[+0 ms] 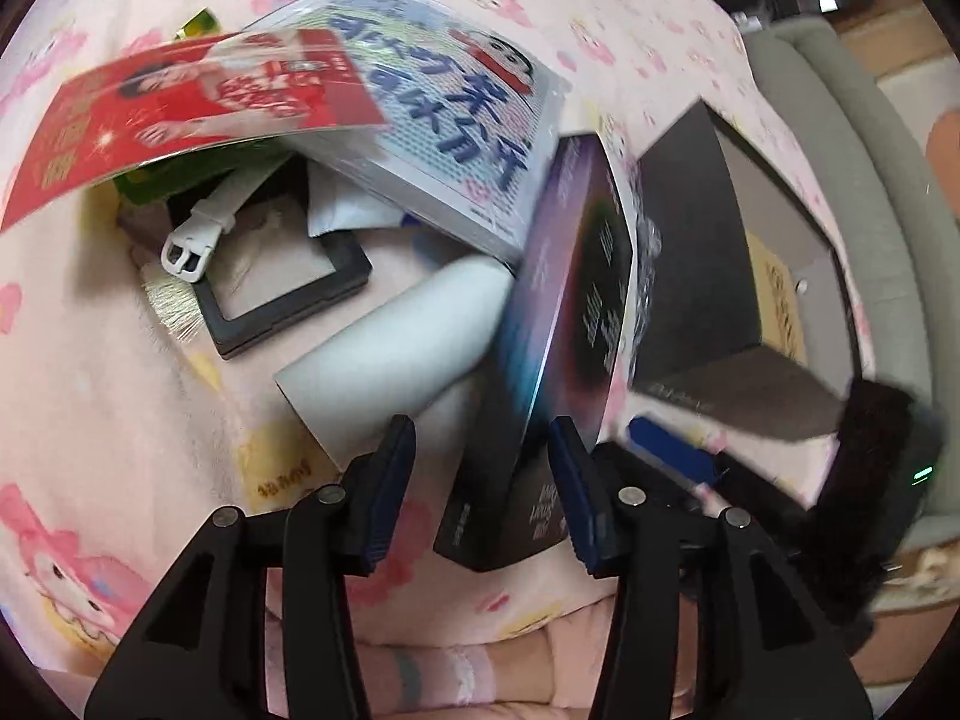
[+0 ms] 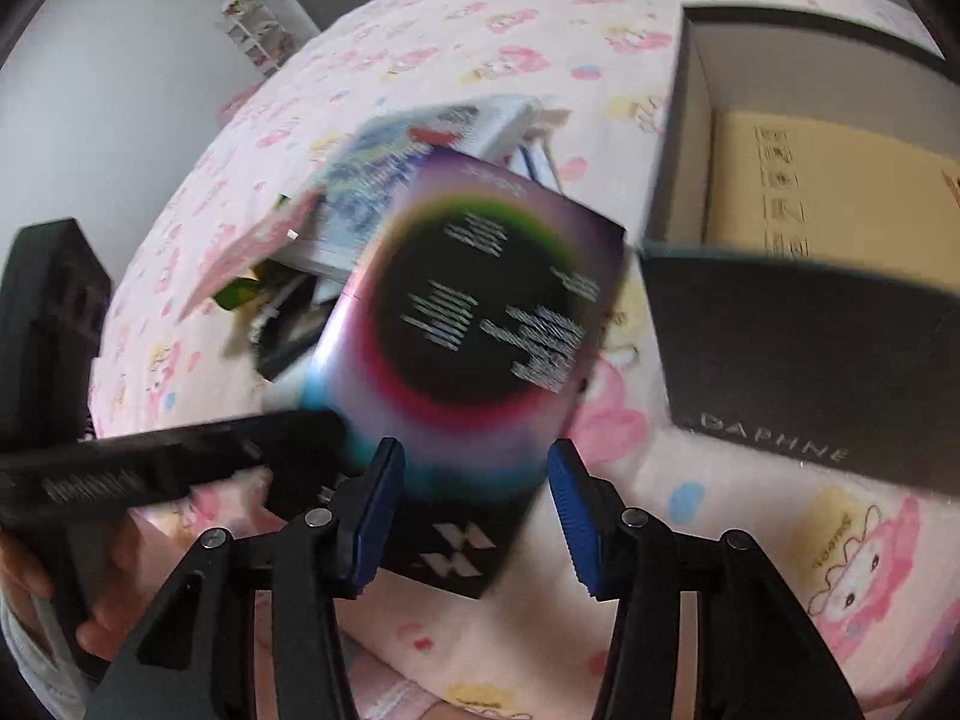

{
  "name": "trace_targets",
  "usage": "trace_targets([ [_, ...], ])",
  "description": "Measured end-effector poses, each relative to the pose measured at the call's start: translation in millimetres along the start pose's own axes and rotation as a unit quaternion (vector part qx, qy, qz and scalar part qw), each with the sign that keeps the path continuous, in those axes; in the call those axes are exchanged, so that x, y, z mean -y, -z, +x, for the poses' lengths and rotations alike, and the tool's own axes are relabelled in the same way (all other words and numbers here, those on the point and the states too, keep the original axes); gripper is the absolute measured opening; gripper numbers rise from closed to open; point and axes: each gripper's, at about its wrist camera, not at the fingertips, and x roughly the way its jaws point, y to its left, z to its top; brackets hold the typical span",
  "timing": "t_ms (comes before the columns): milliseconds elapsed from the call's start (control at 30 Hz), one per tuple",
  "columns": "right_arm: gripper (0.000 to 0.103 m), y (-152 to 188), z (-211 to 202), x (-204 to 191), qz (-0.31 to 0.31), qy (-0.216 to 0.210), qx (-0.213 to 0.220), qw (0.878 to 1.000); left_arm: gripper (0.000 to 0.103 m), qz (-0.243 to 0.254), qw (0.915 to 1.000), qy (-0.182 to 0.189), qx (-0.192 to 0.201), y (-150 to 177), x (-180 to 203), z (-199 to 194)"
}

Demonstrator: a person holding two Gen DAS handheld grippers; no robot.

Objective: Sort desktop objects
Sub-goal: 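Carry the black box over the open DAPHNE box and lower it inside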

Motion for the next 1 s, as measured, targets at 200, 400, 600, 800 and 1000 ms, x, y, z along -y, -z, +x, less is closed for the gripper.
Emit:
trace_targets([
  [200,0.058,7.0,17.8,19.4,0.038,-0.053,-0.026,0.998,0.031,0.027,0.9992,-0.026,0.014,0.4,6.4,0.8],
  [400,0.062,13.3,28.1,27.8,0.061,-0.095,-0.021,0.993,0.035,0.049,0.9971,-0.057,0.004,-7.2,11.6,11.7],
  [600,0.049,15.6,20.3,25.3,0.054,-0.086,0.0,0.995,0.051,0.033,0.9976,-0.055,-0.025,-8.1,6.5,28.0],
  [800,0.048,15.3,20.8,26.3,0.059,-0.089,0.011,0.994,0.046,0.038,0.9984,-0.04,-0.013,-6.8,6.8,16.9],
  [1000,0.046,10.8,-12.1,17.4,0.048,-0.101,0.05,0.992,0.04,0.079,0.9958,-0.012,0.046,7.8,27.9,-20.2],
])
